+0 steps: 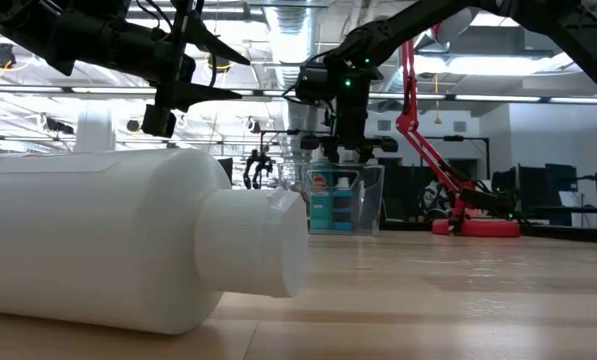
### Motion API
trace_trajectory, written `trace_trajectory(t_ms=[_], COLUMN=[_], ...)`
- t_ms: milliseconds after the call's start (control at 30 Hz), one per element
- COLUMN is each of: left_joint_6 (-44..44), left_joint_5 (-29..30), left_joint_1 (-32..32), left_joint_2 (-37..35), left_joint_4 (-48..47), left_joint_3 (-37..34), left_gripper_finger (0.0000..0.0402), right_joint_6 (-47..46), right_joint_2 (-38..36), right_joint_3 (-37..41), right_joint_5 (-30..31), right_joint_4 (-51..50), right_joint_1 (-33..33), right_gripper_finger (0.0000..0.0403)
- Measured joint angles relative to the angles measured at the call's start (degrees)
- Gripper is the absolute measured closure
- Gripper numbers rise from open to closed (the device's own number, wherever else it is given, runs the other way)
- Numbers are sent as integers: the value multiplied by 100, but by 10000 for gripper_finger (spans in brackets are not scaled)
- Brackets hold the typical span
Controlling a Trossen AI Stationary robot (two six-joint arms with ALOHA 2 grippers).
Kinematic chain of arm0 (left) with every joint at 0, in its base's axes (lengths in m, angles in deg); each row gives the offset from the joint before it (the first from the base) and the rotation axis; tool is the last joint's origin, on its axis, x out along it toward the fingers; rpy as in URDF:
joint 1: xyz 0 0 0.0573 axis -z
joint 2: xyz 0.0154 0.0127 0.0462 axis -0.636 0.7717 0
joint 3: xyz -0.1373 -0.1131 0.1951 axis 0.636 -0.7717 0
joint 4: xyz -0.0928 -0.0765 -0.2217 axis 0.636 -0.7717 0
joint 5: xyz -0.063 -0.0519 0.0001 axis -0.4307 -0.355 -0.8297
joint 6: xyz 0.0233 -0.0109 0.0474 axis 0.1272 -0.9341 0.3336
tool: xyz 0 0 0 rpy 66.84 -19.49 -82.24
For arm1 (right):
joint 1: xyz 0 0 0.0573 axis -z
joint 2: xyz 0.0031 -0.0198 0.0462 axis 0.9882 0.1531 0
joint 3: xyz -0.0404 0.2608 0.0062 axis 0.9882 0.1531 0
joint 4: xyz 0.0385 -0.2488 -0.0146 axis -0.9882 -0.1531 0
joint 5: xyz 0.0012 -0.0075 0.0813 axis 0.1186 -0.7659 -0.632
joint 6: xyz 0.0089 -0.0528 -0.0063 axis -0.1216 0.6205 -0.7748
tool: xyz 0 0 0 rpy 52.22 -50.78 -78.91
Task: Pick & Place Paint Supplies
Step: Put the blue paint bottle into the transparent bin
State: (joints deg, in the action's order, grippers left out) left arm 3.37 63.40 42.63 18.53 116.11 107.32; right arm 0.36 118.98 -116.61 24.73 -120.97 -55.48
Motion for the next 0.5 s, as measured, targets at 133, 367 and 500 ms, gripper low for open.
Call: trace_trajectory(t_ms=[133, 367, 500], left_joint_6=[0, 0, 0], left_joint_5=[2, 2, 3], left_joint_1=[0, 1, 0], left_joint_2=[-1, -1, 0], left_joint_4=[6, 11, 15], left_joint_3=[2, 2, 2], left_gripper_finger=[219, 219, 219], right_joint_6=[0, -182, -195], right_joint_2=[0, 0, 0], right_joint_3=[0, -2, -2], right_joint_5=[100, 254, 254], right_joint_4=[-132, -369, -363], right_joint_1=[0, 7, 28], right_gripper_finger=[284, 276, 281])
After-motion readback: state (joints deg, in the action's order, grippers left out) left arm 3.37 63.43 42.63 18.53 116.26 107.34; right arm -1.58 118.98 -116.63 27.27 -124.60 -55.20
